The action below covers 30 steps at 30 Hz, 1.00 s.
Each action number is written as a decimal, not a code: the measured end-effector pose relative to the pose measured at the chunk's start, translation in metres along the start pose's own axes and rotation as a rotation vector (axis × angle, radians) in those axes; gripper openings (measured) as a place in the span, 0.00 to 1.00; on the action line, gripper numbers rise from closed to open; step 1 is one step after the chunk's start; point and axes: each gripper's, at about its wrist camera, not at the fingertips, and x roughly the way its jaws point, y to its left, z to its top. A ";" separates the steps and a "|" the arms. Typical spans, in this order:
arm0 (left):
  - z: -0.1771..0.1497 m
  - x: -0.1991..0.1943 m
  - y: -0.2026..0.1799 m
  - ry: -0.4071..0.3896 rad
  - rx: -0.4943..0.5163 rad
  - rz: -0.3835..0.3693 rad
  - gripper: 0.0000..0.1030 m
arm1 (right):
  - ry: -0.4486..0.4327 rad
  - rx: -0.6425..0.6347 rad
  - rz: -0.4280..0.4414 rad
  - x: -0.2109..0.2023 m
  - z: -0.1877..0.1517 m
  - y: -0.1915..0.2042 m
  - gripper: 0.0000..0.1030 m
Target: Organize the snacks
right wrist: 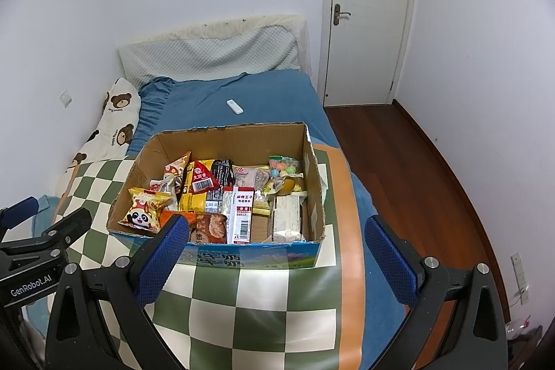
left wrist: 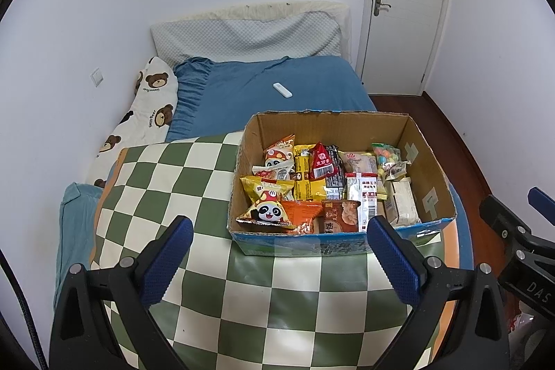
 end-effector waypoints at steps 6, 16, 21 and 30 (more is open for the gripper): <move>0.000 0.000 0.000 -0.001 -0.001 0.001 1.00 | -0.001 -0.001 0.003 -0.001 0.000 0.000 1.00; 0.000 -0.001 0.000 -0.003 0.001 0.000 1.00 | -0.003 0.000 0.006 -0.001 0.001 0.000 1.00; 0.000 -0.001 0.000 -0.002 0.000 -0.001 1.00 | -0.002 -0.002 0.006 -0.002 0.001 0.001 1.00; -0.001 0.000 0.000 0.011 0.004 -0.020 1.00 | -0.001 0.000 0.007 -0.002 0.001 0.002 1.00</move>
